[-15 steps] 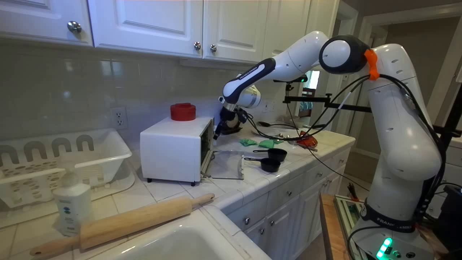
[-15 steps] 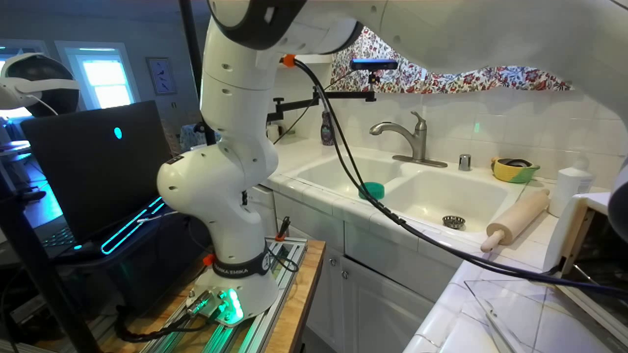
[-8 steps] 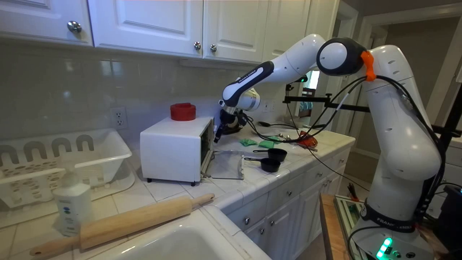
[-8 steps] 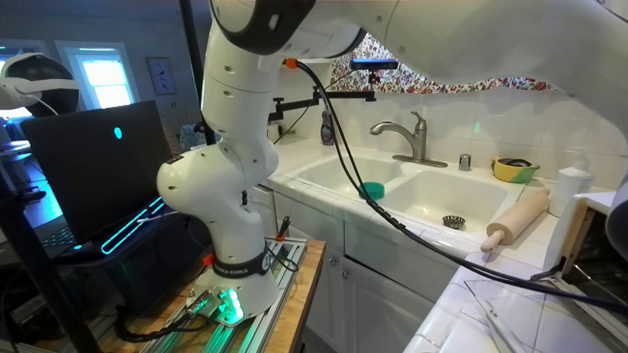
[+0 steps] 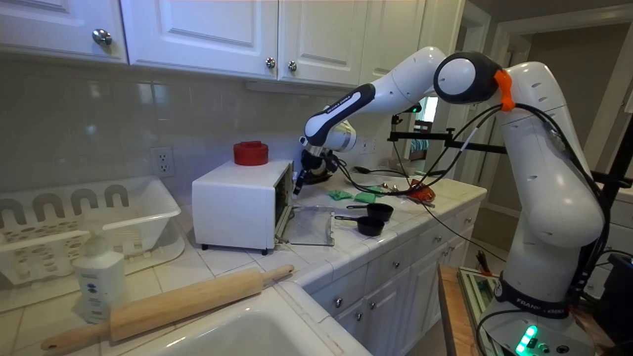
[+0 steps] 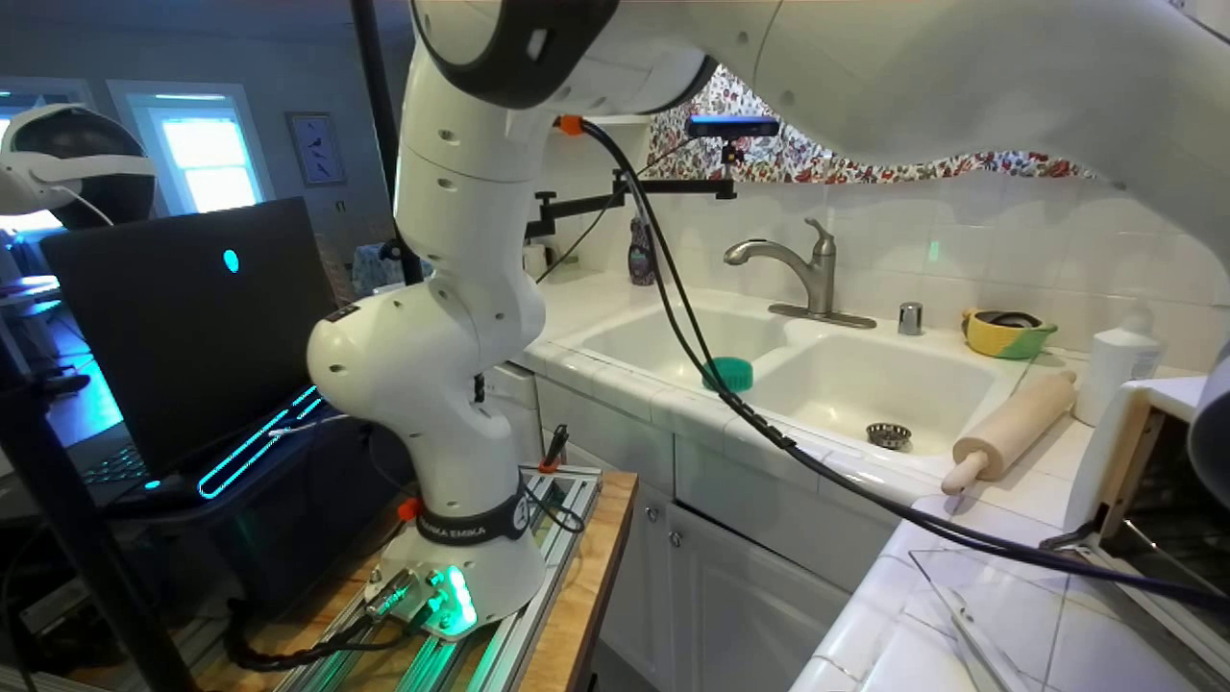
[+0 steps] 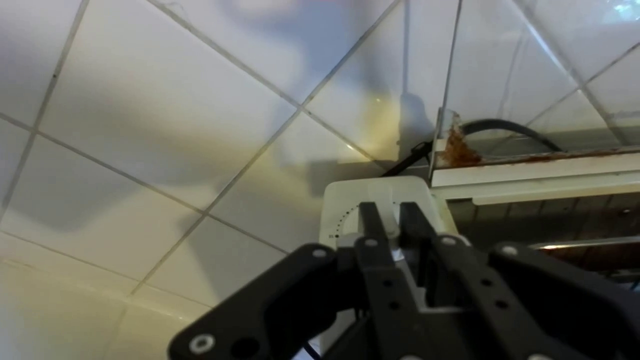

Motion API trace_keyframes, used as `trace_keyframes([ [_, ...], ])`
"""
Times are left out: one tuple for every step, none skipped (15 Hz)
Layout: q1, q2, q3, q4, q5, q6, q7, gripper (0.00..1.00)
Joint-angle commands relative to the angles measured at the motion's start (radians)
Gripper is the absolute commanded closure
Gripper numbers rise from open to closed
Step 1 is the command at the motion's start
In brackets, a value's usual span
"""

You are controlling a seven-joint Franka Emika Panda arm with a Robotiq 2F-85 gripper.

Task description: Turn the bottom switch of the oven to the right

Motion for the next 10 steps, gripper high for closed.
trace_keyframes([
  [-0.015, 0.028, 0.016, 0.036, -0.020, 0.003, 0.021, 0.83],
  [-0.015, 0.028, 0.017, 0.036, -0.019, 0.003, 0.019, 0.84],
  [-0.016, 0.027, 0.018, 0.037, -0.019, -0.002, 0.017, 0.91],
  [-0.018, 0.027, 0.020, 0.039, -0.017, -0.009, 0.013, 0.96],
  [-0.022, 0.026, 0.022, 0.043, -0.015, -0.022, 0.009, 0.99],
  [-0.030, 0.026, 0.028, 0.048, -0.007, -0.040, 0.001, 0.97],
  [-0.042, 0.025, 0.037, 0.054, 0.008, -0.063, -0.010, 0.97],
  [-0.053, 0.027, 0.044, 0.062, 0.020, -0.081, -0.018, 0.97],
  [-0.067, 0.031, 0.052, 0.073, 0.034, -0.103, -0.025, 0.97],
  [-0.085, 0.035, 0.062, 0.089, 0.052, -0.139, -0.034, 0.97],
])
